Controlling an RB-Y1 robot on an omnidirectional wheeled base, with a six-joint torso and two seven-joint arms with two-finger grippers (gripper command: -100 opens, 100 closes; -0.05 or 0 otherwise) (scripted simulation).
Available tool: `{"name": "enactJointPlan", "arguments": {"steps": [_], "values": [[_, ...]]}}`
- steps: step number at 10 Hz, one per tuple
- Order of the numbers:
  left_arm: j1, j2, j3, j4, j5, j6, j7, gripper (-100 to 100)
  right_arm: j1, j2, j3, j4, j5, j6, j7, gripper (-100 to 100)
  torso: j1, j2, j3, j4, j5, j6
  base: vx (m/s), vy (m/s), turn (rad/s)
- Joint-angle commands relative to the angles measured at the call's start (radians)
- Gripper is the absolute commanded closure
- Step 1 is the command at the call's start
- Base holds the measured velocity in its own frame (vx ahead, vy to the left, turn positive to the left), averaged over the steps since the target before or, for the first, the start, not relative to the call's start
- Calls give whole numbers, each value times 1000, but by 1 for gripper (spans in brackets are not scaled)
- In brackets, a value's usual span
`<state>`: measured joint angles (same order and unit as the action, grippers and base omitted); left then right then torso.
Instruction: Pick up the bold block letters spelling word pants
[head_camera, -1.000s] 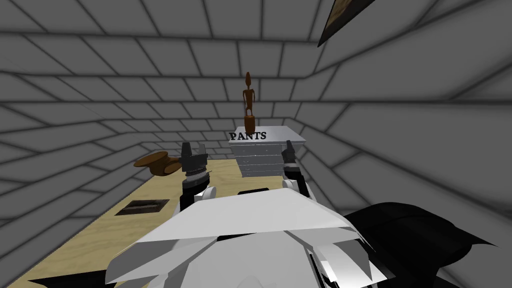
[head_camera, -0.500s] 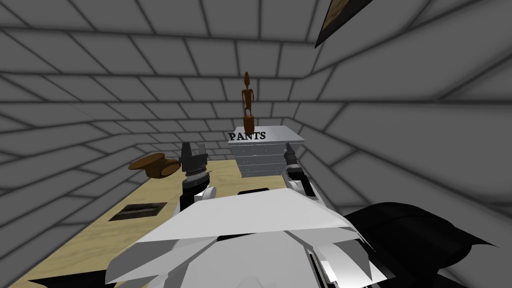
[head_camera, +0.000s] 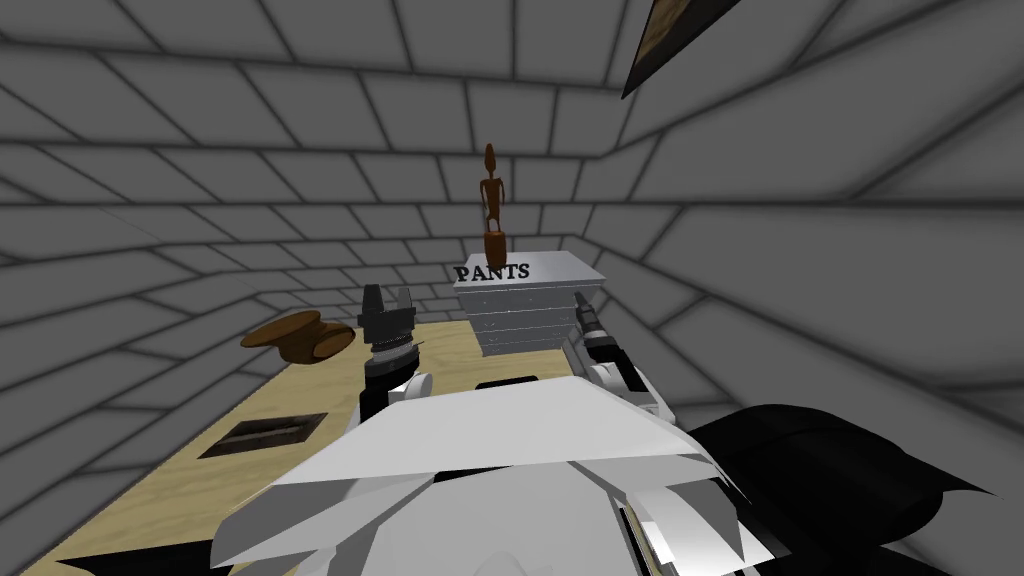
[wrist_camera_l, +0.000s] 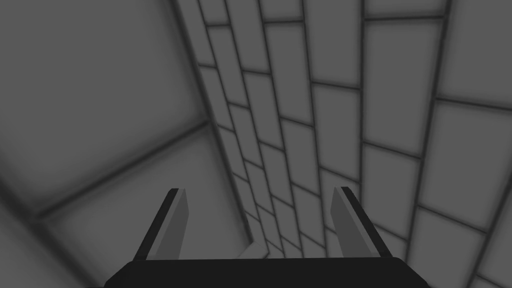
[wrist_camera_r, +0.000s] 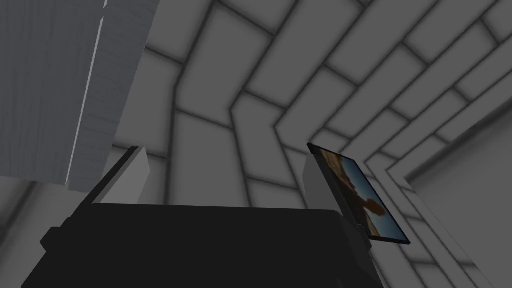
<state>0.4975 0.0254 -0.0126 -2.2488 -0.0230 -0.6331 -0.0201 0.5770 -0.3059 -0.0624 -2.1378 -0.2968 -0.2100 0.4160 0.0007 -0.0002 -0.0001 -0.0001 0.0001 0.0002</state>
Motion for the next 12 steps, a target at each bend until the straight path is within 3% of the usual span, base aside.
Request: {"name": "enactJointPlan", "arguments": {"steps": [1,2,4,5,6,7,8,9,10,11,12], "values": [[0,0,0,0,0,0,0,0,7,-50,-16,12,-28,17,50,-100,0,0,0,0,0,0,3,20,-41],[0,0,0,0,0,0,0,0,19,-81,-46,32,-69,55,79,-100,0,0,0,0,0,0,2,21,-75],[0,0,0,0,0,0,0,0,19,-120,-46,32,-80,55,121,-100,0,0,0,0,0,0,0,14,-24],[0,0,0,0,0,0,0,0,32,-159,-80,54,-126,96,159,-100,0,0,0,0,0,0,6,14,-96],[0,0,0,0,0,0,0,0,32,-191,-80,54,-135,96,185,-100,0,0,0,0,0,0,7,19,-62],[0,0,0,0,0,0,0,0,32,-194,-80,54,-135,96,195,-100,0,0,0,0,0,0,2,10,10],[0,0,0,0,0,0,0,0,47,-238,-115,77,-183,140,233,-100,0,0,0,0,0,-1,4,18,-83],[0,0,0,0,0,0,0,0,47,-270,-115,77,-194,140,257,-100,0,0,0,0,0,0,4,22,-59],[0,0,0,0,0,0,0,0,47,-272,-115,77,-194,140,272,-100,0,0,0,0,0,-1,2,11,8],[0,0,0,0,0,0,0,0,62,-318,-153,101,-242,182,307,-100,0,0,0,0,0,-1,6,18,-98],[0,0,0,0,0,0,0,0,62,-344,-153,101,-256,186,335,-100,0,0,0,0,0,0,5,23,-64]]}}
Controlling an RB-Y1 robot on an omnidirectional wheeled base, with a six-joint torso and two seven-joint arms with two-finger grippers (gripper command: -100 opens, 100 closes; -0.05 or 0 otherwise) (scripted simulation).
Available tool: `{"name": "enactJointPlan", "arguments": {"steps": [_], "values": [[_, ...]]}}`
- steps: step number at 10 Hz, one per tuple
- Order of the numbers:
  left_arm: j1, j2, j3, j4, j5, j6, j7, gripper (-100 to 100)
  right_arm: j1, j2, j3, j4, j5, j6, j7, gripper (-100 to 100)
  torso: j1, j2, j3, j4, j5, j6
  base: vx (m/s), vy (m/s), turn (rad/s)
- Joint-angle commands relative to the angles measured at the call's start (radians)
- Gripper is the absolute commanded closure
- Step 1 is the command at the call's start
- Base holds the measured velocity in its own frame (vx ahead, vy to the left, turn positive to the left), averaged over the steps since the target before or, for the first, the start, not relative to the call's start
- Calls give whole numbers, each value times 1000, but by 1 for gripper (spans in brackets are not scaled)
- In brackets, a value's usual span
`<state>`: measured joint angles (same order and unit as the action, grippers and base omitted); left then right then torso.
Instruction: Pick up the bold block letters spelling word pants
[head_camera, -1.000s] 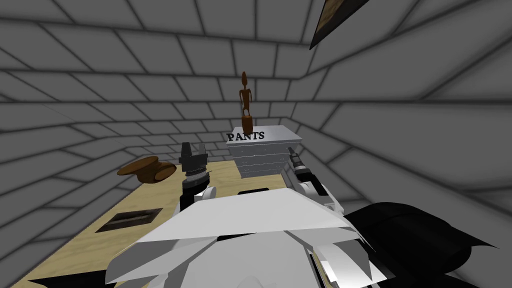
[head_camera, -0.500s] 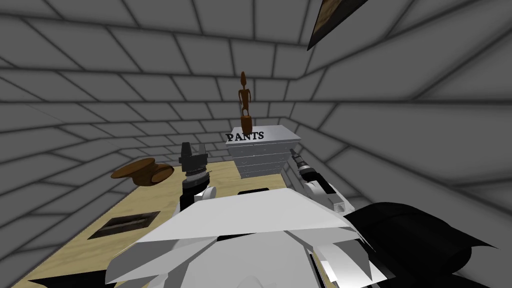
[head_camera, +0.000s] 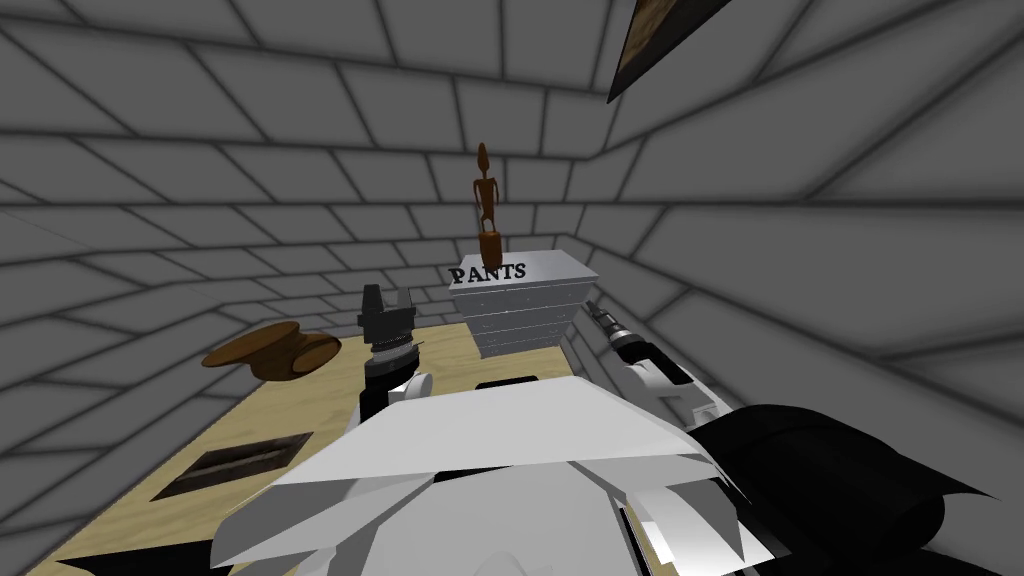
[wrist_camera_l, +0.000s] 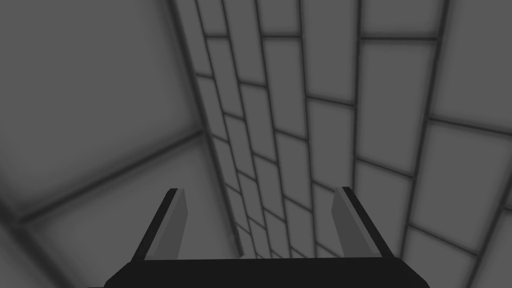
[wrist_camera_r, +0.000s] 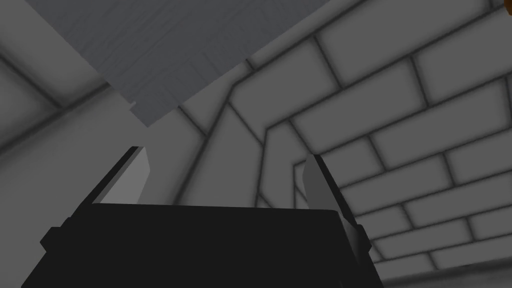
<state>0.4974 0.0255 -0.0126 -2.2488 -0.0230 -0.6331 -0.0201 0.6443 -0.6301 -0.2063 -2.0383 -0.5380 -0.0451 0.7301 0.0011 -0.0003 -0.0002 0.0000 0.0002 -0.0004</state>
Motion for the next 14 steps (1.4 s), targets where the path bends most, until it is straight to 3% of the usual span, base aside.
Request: {"name": "enactJointPlan", "arguments": {"steps": [1,2,4,5,6,7,8,9,11,12,14], "values": [[0,0,0,0,0,0,0,0,-6,-29,-9,2,-15,21,39,-100,0,0,0,0,0,0,4,12,13],[0,0,0,0,0,0,0,0,10,-71,-49,27,-61,62,73,-100,0,0,0,0,0,0,8,19,-106],[0,0,0,0,0,0,0,0,10,-114,-49,27,-79,69,123,-100,0,0,0,0,0,0,7,21,-20],[0,0,0,0,0,0,0,0,27,-154,-91,54,-125,118,154,-100,0,0,0,0,0,0,14,24,-81],[0,0,0,0,0,0,0,0,27,-197,-91,54,-145,119,177,-100,0,0,0,0,0,1,16,24,-71],[0,0,0,0,0,0,0,0,27,-202,-91,54,-145,119,204,-100,0,-1,0,0,0,0,8,12,4],[0,0,0,0,0,0,0,0,46,-245,-134,81,-192,166,233,-100,0,0,0,0,0,0,10,28,-75],[0,0,0,0,0,0,0,0,46,-288,-134,81,-212,171,257,-100,0,0,0,0,0,1,12,31,-66],[0,0,0,0,0,0,0,0,46,-292,-134,81,-212,171,297,-100,0,0,0,0,0,0,6,7,6],[0,0,0,0,0,0,0,0,65,-341,-179,109,-262,217,334,-100,-1,0,0,0,0,0,16,24,-96],[0,0,0,0,0,0,0,0,65,-384,-179,109,-280,224,387,-100,1,-1,-1,0,0,0,14,25,-28]]}}
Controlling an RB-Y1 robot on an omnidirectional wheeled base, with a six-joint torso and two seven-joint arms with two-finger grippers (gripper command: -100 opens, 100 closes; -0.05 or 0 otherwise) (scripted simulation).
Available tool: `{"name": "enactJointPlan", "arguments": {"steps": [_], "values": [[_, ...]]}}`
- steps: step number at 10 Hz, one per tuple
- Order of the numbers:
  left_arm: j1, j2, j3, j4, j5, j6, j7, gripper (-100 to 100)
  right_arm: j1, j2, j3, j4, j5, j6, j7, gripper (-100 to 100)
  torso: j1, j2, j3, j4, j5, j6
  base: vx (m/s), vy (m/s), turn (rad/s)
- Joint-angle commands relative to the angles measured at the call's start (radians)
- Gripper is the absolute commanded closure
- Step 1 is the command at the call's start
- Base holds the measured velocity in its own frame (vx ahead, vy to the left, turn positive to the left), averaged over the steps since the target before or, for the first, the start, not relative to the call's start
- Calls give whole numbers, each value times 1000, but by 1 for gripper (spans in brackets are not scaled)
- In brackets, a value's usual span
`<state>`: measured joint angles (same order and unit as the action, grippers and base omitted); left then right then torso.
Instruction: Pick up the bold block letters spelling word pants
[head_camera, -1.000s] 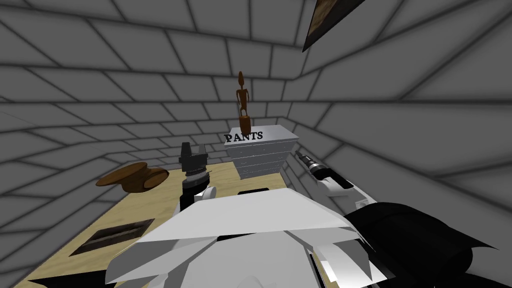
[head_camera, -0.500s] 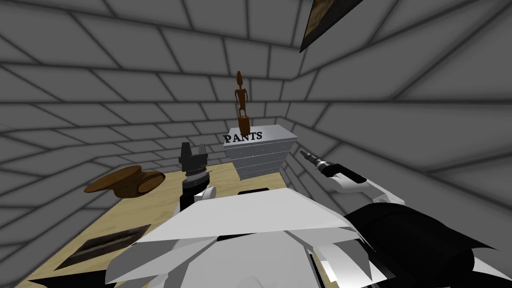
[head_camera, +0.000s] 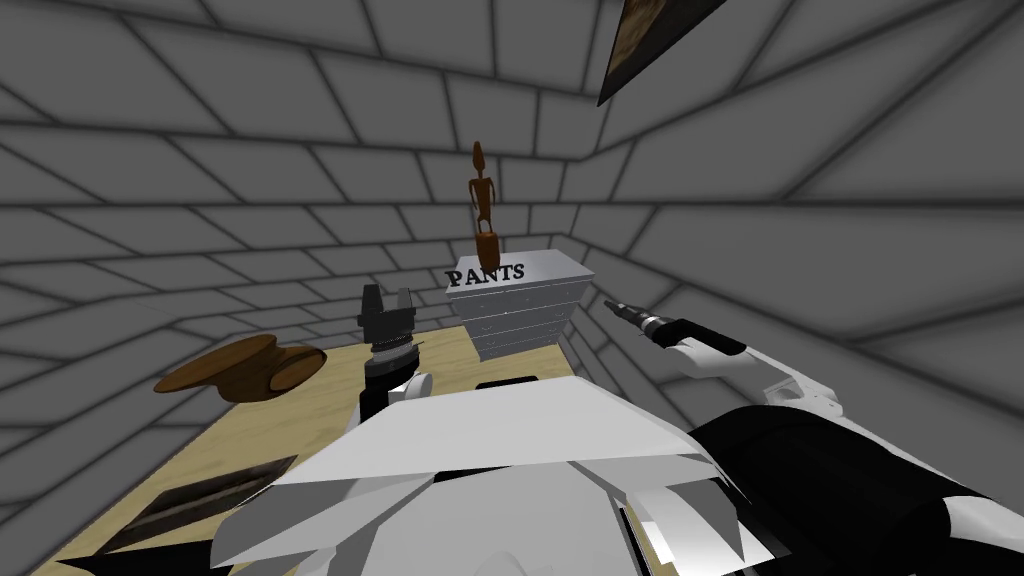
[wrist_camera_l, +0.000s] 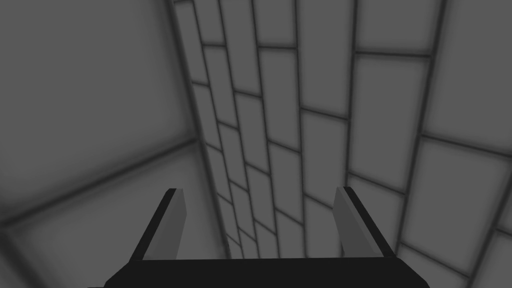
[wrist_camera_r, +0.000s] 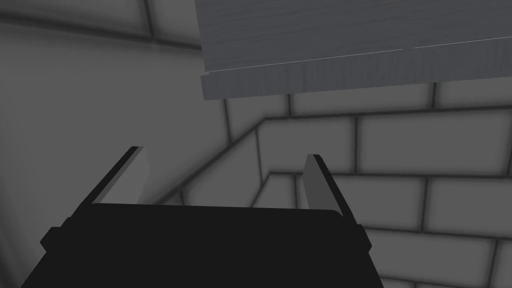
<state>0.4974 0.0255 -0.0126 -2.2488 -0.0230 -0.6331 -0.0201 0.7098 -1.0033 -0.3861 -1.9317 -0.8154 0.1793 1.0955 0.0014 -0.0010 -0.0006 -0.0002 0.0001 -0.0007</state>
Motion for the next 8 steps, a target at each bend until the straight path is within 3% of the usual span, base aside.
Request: {"name": "enactJointPlan", "arguments": {"steps": [1,3,4,5,7,8], "values": [[0,0,0,0,0,0,0,0,20,-50,-45,31,-50,50,50,-100,0,0,0,0,0,0,18,29,-75],[0,0,0,0,0,0,0,0,20,-79,-45,31,-71,54,111,-100,1,0,0,0,0,0,16,28,-27],[0,0,0,0,0,0,0,0,20,-104,-45,31,-71,54,112,-100,0,0,0,0,0,0,0,0,0],[0,0,0,0,0,0,0,0,42,-133,-93,60,-114,110,156,-100,-1,0,0,0,0,0,18,22,-77],[0,0,0,0,0,0,0,0,42,-197,-93,60,-140,110,203,-100,1,-1,0,0,0,0,18,30,-29],[0,0,0,0,0,0,0,0,65,-227,-139,89,-183,160,234,-100,1,-1,0,0,0,0,23,42,-58]]}}
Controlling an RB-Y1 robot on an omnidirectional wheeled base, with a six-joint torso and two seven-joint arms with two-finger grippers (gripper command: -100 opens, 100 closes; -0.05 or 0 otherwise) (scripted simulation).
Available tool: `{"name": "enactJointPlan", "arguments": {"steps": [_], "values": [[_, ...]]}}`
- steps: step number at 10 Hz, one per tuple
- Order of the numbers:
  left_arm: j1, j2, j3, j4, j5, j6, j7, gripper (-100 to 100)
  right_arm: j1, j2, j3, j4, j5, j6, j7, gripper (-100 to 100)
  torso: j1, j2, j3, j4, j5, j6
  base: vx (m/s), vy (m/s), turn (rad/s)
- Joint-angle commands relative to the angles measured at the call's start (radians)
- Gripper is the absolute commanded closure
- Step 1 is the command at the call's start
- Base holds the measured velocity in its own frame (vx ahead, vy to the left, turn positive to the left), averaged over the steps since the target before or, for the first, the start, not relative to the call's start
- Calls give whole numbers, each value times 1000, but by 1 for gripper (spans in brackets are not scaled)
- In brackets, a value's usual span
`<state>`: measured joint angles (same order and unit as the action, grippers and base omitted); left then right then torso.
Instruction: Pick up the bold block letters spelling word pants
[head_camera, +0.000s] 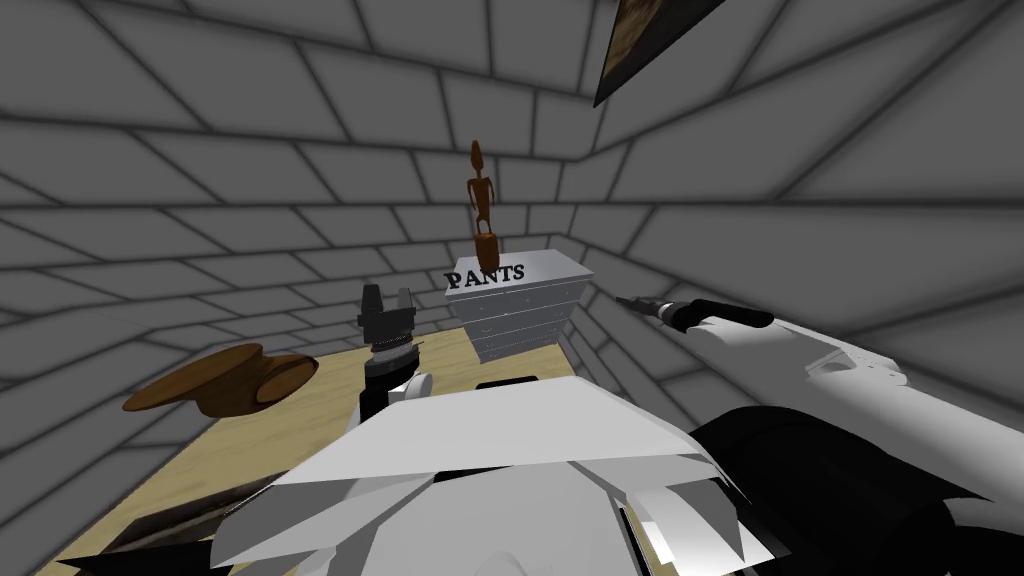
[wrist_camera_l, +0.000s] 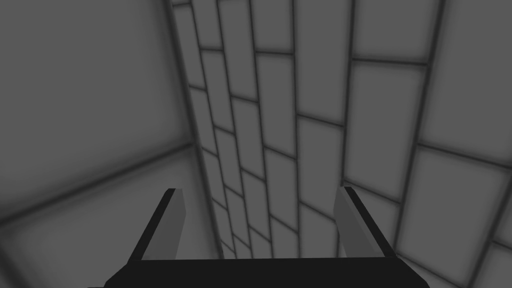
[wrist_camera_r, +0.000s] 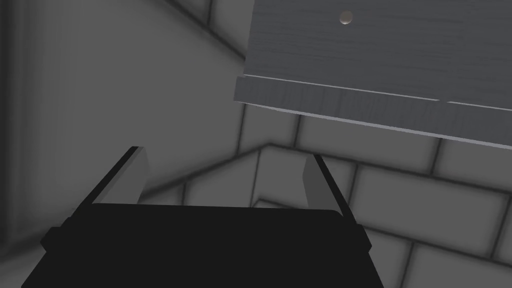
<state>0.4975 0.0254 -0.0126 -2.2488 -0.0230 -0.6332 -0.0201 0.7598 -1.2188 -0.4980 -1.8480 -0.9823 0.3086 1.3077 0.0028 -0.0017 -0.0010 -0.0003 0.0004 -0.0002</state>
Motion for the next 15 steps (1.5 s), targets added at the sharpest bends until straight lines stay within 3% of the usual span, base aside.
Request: {"name": "enactJointPlan", "arguments": {"steps": [1,2,3,5,6,8,9,11,12,13,15], "values": [[0,0,0,0,0,0,0,0,15,-50,-29,5,-41,37,50,-100,0,0,0,0,0,0,24,44,-60],[0,0,0,0,0,0,0,0,15,-77,-29,5,-41,37,80,-100,0,0,0,0,0,0,13,19,2],[0,0,0,0,0,0,0,0,39,-105,-77,35,-80,86,106,-100,-1,0,0,0,0,-1,22,33,-36],[0,0,0,0,0,0,0,0,39,-167,-78,35,-108,93,164,-100,0,0,0,0,0,0,19,33,-32],[0,0,0,0,0,0,0,0,64,-200,-127,65,-164,134,200,-100,-1,0,0,0,0,-1,37,39,-56],[0,0,0,0,0,0,0,0,64,-261,-127,65,-174,151,253,-100,1,-1,-1,0,0,-1,27,39,-15],[0,0,0,0,0,0,0,0,91,-293,-174,96,-217,199,280,-100,0,0,0,0,0,-1,29,48,-40],[0,0,0,0,0,0,0,0,91,-354,-177,96,-238,208,324,-100,1,-1,-1,0,0,-1,23,36,-18],[0,0,0,0,0,0,0,0,91,-354,-177,96,-238,208,341,-100,0,0,0,0,0,-1,2,7,10],[0,0,0,0,0,0,0,0,118,-399,-222,127,-281,256,371,-100,-2,1,0,0,-1,0,19,45,-43],[0,0,0,0,0,0,0,0,118,-442,-227,127,-300,266,425,-100,1,-1,0,0,0,-1,27,40,-17]]}}
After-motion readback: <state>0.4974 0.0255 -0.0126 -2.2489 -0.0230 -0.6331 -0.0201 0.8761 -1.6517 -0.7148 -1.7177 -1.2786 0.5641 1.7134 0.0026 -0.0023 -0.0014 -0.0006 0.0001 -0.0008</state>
